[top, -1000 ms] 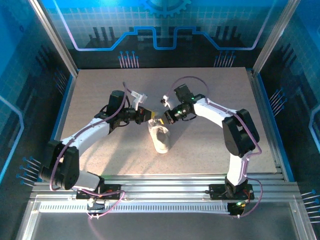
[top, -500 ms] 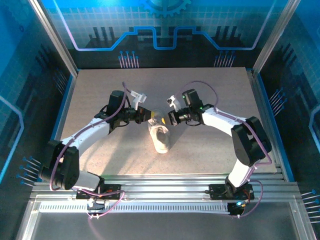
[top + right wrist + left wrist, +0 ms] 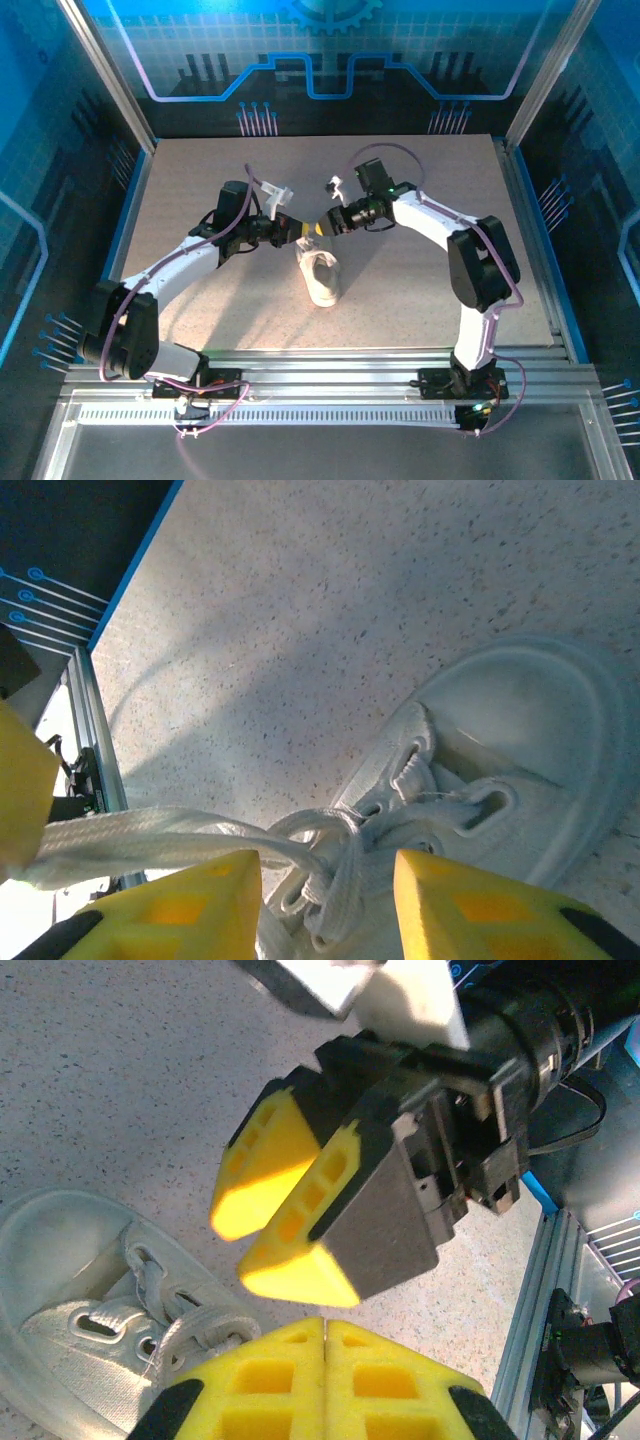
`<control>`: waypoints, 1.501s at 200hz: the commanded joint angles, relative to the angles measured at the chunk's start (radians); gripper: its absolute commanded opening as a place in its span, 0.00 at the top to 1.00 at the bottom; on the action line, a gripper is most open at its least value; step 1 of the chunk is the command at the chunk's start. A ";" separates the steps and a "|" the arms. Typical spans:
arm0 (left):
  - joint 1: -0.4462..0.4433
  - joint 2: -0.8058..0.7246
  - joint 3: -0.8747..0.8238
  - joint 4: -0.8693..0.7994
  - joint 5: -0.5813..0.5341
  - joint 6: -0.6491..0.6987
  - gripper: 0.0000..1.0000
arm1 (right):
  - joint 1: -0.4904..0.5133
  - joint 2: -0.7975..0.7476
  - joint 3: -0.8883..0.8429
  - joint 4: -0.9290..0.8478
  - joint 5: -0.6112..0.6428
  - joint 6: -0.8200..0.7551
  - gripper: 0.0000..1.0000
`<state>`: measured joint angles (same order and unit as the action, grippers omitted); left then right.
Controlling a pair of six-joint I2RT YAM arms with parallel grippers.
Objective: Tie the shoes
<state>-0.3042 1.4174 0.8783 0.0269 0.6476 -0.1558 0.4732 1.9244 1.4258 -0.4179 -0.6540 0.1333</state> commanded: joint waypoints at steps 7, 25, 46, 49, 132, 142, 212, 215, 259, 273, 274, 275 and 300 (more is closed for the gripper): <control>-0.007 -0.018 0.020 -0.023 0.019 0.011 1.00 | 0.039 0.069 0.080 -0.192 0.035 -0.049 0.61; -0.007 -0.023 0.016 -0.027 0.020 0.018 1.00 | 0.055 0.103 0.125 -0.237 0.055 -0.064 0.60; -0.007 -0.029 0.006 -0.029 0.018 0.020 1.00 | 0.072 0.143 0.184 -0.308 0.094 -0.090 0.60; -0.007 -0.030 0.005 -0.027 0.018 0.020 1.00 | 0.073 0.149 0.194 -0.316 0.098 -0.092 0.60; -0.004 -0.065 -0.055 -0.031 -0.008 0.019 1.00 | 0.075 0.016 0.067 -0.167 0.166 -0.082 0.96; -0.003 -0.067 -0.069 -0.025 -0.011 0.014 1.00 | 0.073 -0.017 0.016 -0.117 0.170 -0.081 0.98; 0.023 -0.084 -0.156 0.033 -0.012 -0.033 1.00 | 0.043 -0.171 -0.213 0.191 0.135 -0.039 1.00; 0.024 -0.084 -0.160 0.035 -0.012 -0.033 1.00 | 0.041 -0.173 -0.219 0.197 0.133 -0.038 1.00; 0.033 -0.091 -0.215 0.046 -0.022 -0.021 0.94 | 0.028 -0.175 -0.266 0.260 0.078 -0.046 0.99; 0.034 -0.093 -0.232 0.054 -0.018 -0.002 0.78 | 0.025 -0.181 -0.288 0.284 0.061 -0.050 1.00; 0.034 -0.094 -0.233 0.055 -0.017 -0.001 0.78 | 0.024 -0.182 -0.289 0.285 0.061 -0.050 1.00; 0.034 -0.095 -0.234 0.056 -0.017 0.001 0.76 | 0.024 -0.183 -0.291 0.285 0.061 -0.050 1.00; 0.037 -0.140 -0.260 0.056 -0.021 0.073 0.60 | 0.020 -0.195 -0.309 0.300 0.048 -0.068 1.00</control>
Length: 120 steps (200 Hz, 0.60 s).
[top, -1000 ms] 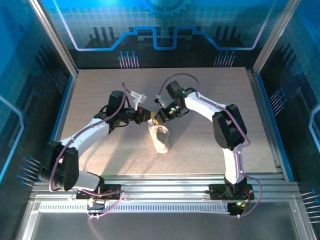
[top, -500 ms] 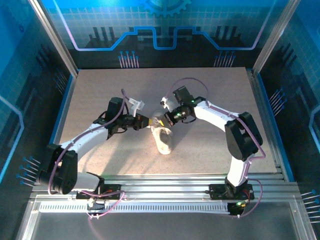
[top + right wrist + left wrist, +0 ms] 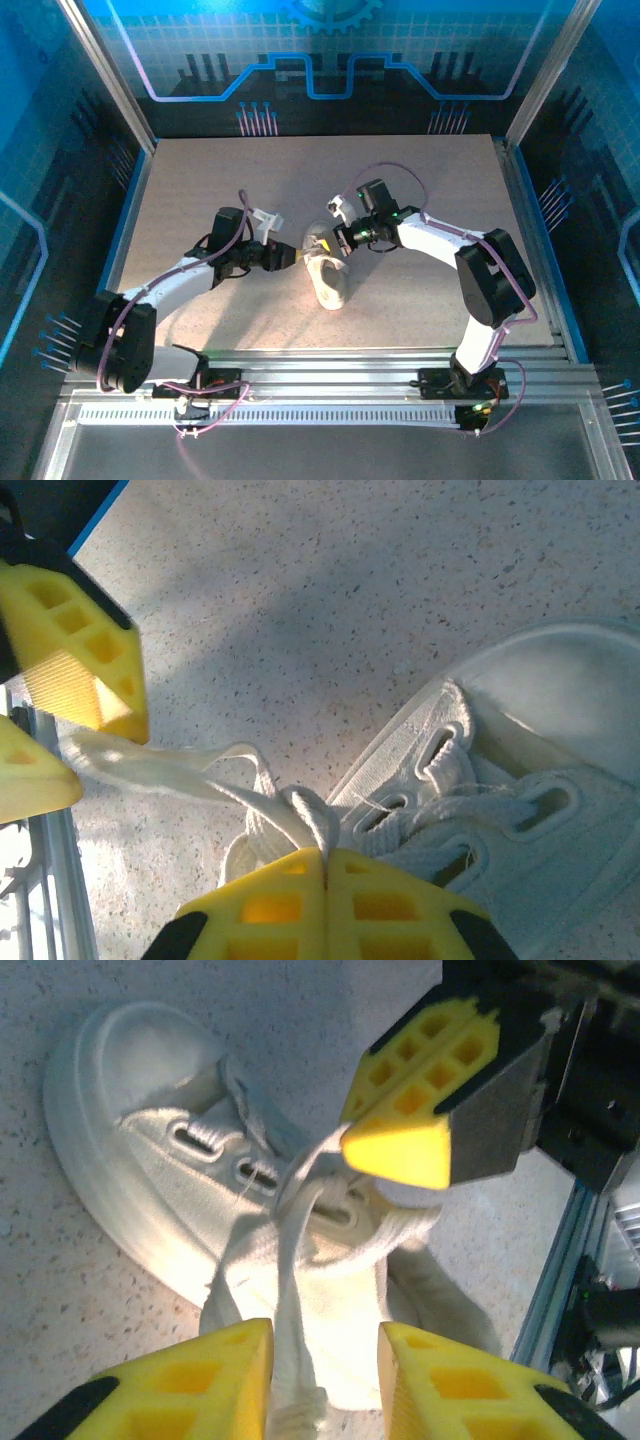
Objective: Tie the shoes
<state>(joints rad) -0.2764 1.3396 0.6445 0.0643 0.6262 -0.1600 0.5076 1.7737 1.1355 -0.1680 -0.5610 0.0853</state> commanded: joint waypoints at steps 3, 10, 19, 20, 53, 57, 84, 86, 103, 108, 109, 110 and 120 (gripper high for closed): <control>0.011 -0.070 -0.028 0.019 0.000 0.087 0.59 | -0.015 -0.045 -0.019 0.049 -0.048 -0.021 1.00; 0.015 -0.088 -0.029 0.014 -0.002 0.113 0.57 | -0.017 -0.041 -0.016 0.044 -0.054 -0.027 1.00; 0.019 -0.113 -0.028 0.004 -0.003 0.151 0.53 | -0.021 -0.037 -0.014 0.037 -0.063 -0.034 1.00; 0.020 -0.116 -0.028 0.002 -0.003 0.153 0.53 | -0.021 -0.036 -0.013 0.036 -0.065 -0.034 1.00; 0.029 -0.203 -0.011 -0.041 -0.004 0.337 0.41 | -0.029 -0.028 -0.003 0.010 -0.096 -0.065 1.00; 0.029 -0.212 -0.008 -0.044 -0.006 0.358 0.39 | -0.030 -0.027 -0.001 0.007 -0.099 -0.069 1.00; 0.025 -0.223 -0.003 -0.028 0.048 0.506 0.35 | -0.036 -0.019 0.007 -0.003 -0.126 -0.085 1.00; 0.023 -0.220 -0.004 -0.023 0.056 0.522 0.35 | -0.036 -0.019 0.007 -0.004 -0.127 -0.086 1.00; -0.015 -0.174 0.000 -0.006 0.065 0.670 0.33 | -0.040 -0.014 0.012 -0.008 -0.147 -0.096 1.00; -0.030 -0.154 0.010 -0.007 0.047 0.704 0.32 | -0.040 -0.013 0.014 -0.011 -0.151 -0.099 1.00; -0.032 -0.149 0.012 -0.007 0.043 0.710 0.32 | -0.040 -0.012 0.015 -0.012 -0.152 -0.100 1.00; -0.035 -0.144 0.015 -0.007 0.041 0.716 0.31 | -0.040 -0.011 0.015 -0.012 -0.153 -0.101 1.00; -0.051 -0.094 0.046 -0.013 0.008 0.758 0.31 | -0.042 -0.008 0.021 -0.023 -0.158 -0.109 1.00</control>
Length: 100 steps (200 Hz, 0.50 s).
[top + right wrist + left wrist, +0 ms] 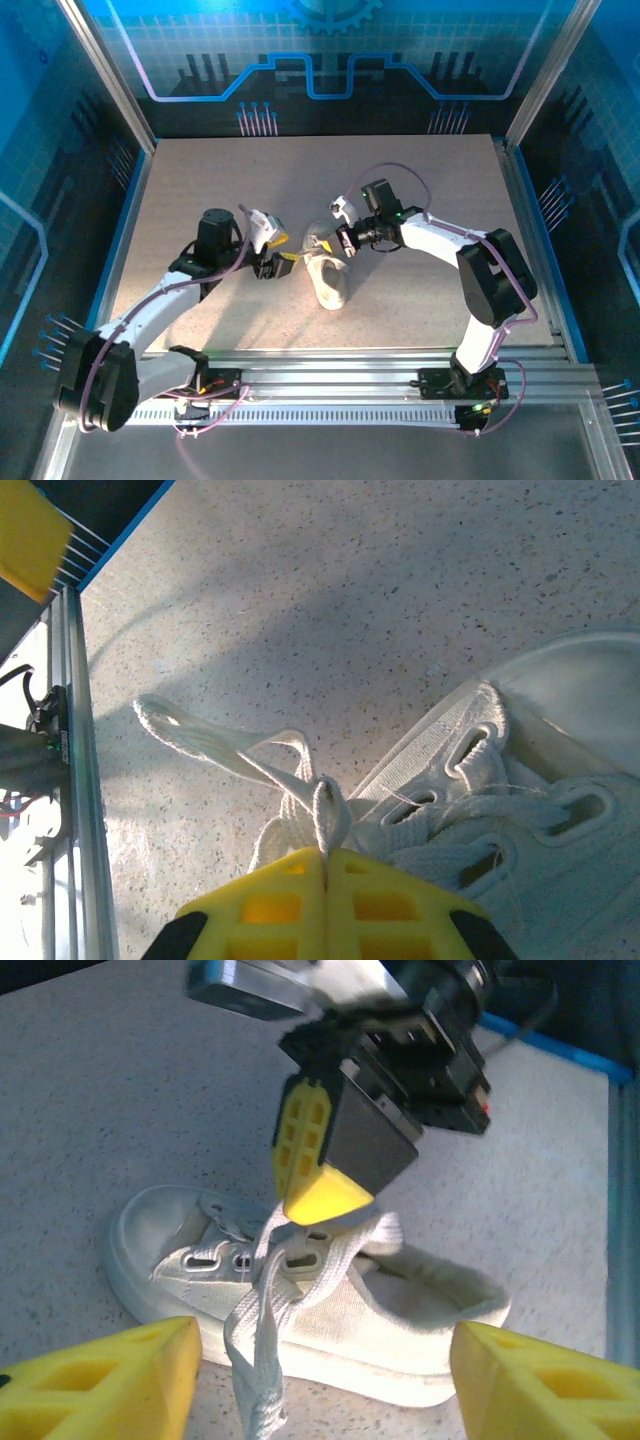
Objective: Tie the shoes
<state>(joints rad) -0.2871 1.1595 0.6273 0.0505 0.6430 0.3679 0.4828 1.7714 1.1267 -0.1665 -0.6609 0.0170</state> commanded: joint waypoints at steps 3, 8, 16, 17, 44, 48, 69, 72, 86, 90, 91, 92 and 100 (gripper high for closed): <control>-0.045 0.102 0.073 0.001 -0.013 0.240 0.31 | -0.016 -0.006 0.031 -0.028 -0.058 -0.045 1.00; -0.048 0.128 0.090 0.001 -0.016 0.254 0.30 | -0.017 -0.004 0.031 -0.031 -0.059 -0.048 1.00; -0.054 0.170 0.112 0.009 -0.019 0.277 0.30 | -0.017 -0.007 0.029 -0.031 -0.060 -0.051 1.00; -0.055 0.175 0.115 0.009 -0.020 0.280 0.30 | -0.018 -0.006 0.029 -0.031 -0.061 -0.052 1.00; -0.074 0.291 0.188 -0.002 -0.034 0.355 0.29 | -0.018 -0.006 0.025 -0.035 -0.069 -0.063 1.00; -0.075 0.304 0.196 -0.005 -0.033 0.363 0.29 | -0.018 -0.006 0.024 -0.036 -0.070 -0.065 1.00; -0.086 0.360 0.222 -0.006 -0.017 0.385 0.29 | -0.019 -0.005 0.024 -0.039 -0.064 -0.068 1.00; -0.087 0.368 0.224 -0.004 -0.017 0.387 0.29 | -0.019 -0.004 0.024 -0.039 -0.065 -0.068 1.00; -0.102 0.397 0.230 -0.006 -0.016 0.400 0.28 | -0.020 -0.004 0.024 -0.040 -0.063 -0.069 1.00; -0.105 0.405 0.230 -0.004 -0.017 0.402 0.28 | -0.020 -0.004 0.024 -0.041 -0.063 -0.070 1.00; -0.105 0.406 0.230 -0.004 -0.016 0.403 0.28 | -0.020 -0.005 0.024 -0.041 -0.063 -0.071 1.00; -0.106 0.408 0.230 -0.003 -0.016 0.403 0.28 | -0.020 -0.005 0.024 -0.042 -0.063 -0.071 1.00; -0.113 0.420 0.230 0.004 -0.016 0.404 0.27 | -0.020 -0.007 0.023 -0.042 -0.063 -0.073 1.00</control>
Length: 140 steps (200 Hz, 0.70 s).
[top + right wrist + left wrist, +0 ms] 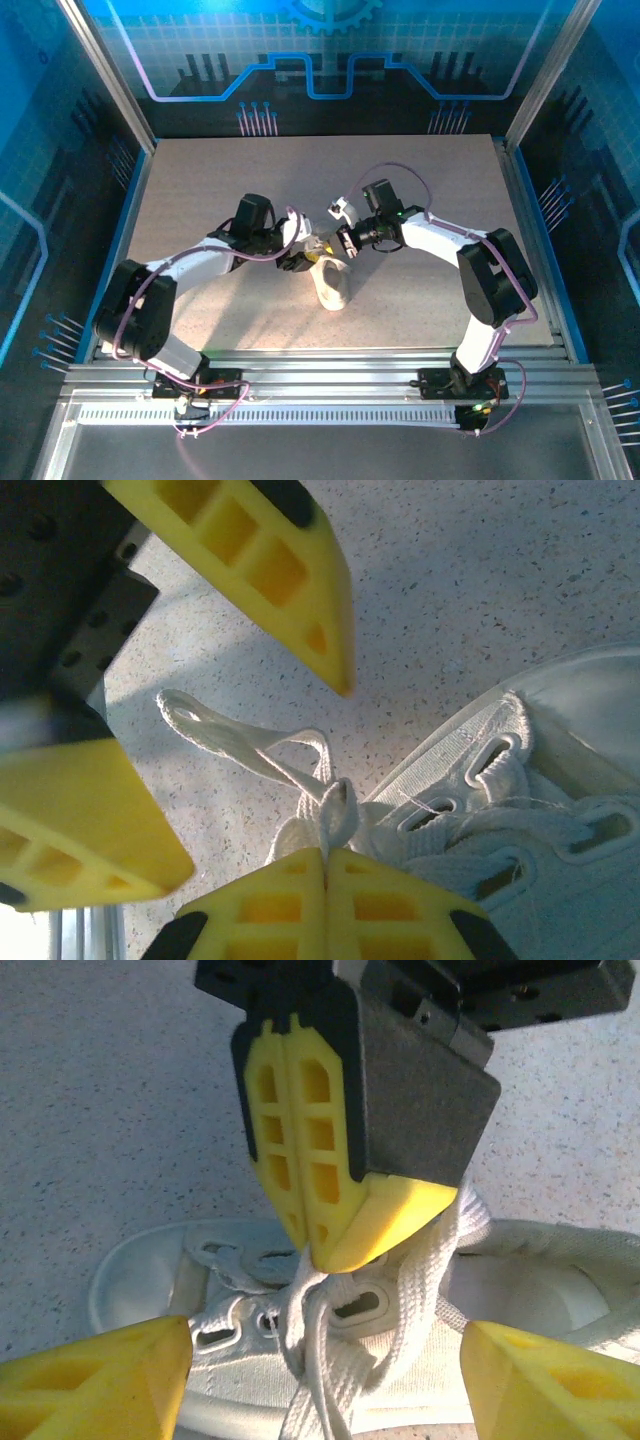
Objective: Tie the shoes
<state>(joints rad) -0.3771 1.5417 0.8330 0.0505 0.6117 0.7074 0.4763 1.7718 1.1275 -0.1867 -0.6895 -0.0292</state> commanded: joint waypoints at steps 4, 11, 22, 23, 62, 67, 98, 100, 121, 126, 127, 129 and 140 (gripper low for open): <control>-0.026 0.046 0.025 0.008 0.016 0.064 0.27 | -0.013 -0.008 0.022 -0.022 -0.034 -0.027 1.00; -0.031 0.055 0.026 0.012 0.015 0.065 0.27 | -0.013 -0.010 0.020 -0.023 -0.036 -0.030 1.00; -0.043 0.065 0.035 0.000 0.000 0.079 0.26 | -0.014 -0.011 0.020 -0.024 -0.035 -0.034 1.00; -0.044 0.066 0.037 -0.001 -0.002 0.080 0.26 | -0.014 -0.010 0.020 -0.025 -0.034 -0.034 1.00; -0.046 0.096 0.078 -0.029 -0.012 0.072 0.30 | -0.015 -0.009 0.022 -0.034 -0.038 -0.043 1.00; -0.046 0.098 0.082 -0.033 -0.013 0.071 0.31 | -0.015 -0.010 0.020 -0.034 -0.037 -0.043 1.00; -0.045 0.110 0.104 -0.054 -0.015 0.069 0.38 | -0.016 -0.016 0.014 -0.033 -0.036 -0.045 1.00; -0.045 0.110 0.106 -0.056 -0.015 0.068 0.38 | -0.016 -0.016 0.014 -0.032 -0.037 -0.045 1.00; -0.046 0.116 0.121 -0.083 -0.012 0.064 0.41 | -0.018 -0.017 0.012 -0.033 -0.041 -0.046 1.00; -0.046 0.118 0.123 -0.086 -0.010 0.065 0.41 | -0.018 -0.017 0.013 -0.034 -0.042 -0.046 1.00; -0.046 0.118 0.123 -0.086 -0.010 0.065 0.41 | -0.018 -0.018 0.014 -0.034 -0.041 -0.046 1.00; -0.046 0.118 0.124 -0.087 -0.009 0.066 0.41 | -0.018 -0.017 0.014 -0.034 -0.043 -0.046 1.00; -0.046 0.118 0.126 -0.093 -0.007 0.069 0.41 | -0.018 -0.017 0.014 -0.034 -0.045 -0.046 1.00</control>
<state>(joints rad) -0.4164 1.6482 0.9272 0.0029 0.5900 0.7593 0.4759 1.7714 1.1275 -0.2016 -0.6903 -0.0544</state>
